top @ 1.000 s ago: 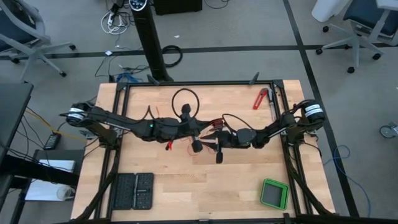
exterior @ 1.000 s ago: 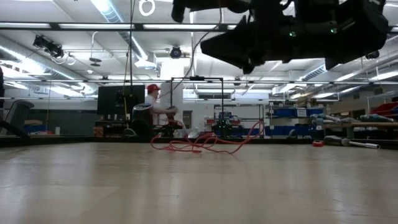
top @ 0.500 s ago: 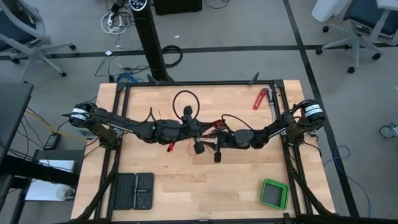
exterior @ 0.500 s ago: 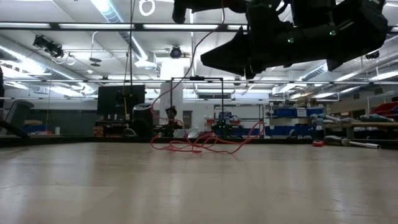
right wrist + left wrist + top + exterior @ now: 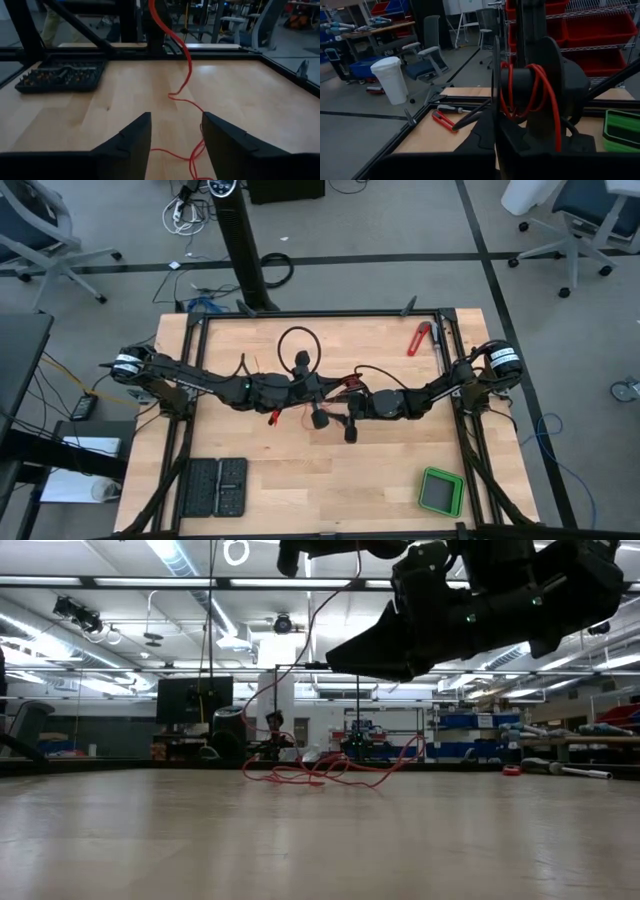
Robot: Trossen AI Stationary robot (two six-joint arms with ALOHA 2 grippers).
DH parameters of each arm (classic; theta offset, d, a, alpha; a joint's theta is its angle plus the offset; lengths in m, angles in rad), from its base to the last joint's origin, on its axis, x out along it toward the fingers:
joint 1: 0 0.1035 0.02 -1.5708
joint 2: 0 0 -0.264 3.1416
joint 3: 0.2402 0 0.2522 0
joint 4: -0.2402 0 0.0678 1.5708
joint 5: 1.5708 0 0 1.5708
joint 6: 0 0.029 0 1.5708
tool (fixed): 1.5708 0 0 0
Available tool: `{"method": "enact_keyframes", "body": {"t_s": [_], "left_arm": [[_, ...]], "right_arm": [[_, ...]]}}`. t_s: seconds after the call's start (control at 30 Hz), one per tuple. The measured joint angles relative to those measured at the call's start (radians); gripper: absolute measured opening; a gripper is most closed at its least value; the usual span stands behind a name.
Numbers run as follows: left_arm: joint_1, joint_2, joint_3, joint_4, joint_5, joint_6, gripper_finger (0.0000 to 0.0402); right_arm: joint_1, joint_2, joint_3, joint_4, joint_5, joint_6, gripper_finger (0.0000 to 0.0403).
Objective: Coil cords
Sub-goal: Coil the red wire onto the black spool
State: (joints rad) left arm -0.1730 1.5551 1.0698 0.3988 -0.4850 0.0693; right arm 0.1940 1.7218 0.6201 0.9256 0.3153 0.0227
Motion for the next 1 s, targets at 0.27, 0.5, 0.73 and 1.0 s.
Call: {"method": "enact_keyframes", "body": {"t_s": [0.27,0.5,0.73,1.0], "left_arm": [[0.000,0.000,0.000,0.000,0.000,0.004,0.0001],[0.000,0.000,0.000,0.000,0.000,0.005,0.0001],[0.000,0.000,0.000,0.002,0.000,0.000,0.0001],[0.000,0.000,0.000,0.020,0.000,-0.019,0.0001]], "right_arm": [[-0.003,0.000,0.000,-0.007,0.001,-0.018,0.0213],[-0.014,0.000,0.000,-0.024,-0.005,0.049,0.0209],[0.005,0.000,-0.001,0.092,-0.005,0.036,0.0207],[0.033,0.000,-0.001,0.155,0.058,-0.017,0.0205]]}}
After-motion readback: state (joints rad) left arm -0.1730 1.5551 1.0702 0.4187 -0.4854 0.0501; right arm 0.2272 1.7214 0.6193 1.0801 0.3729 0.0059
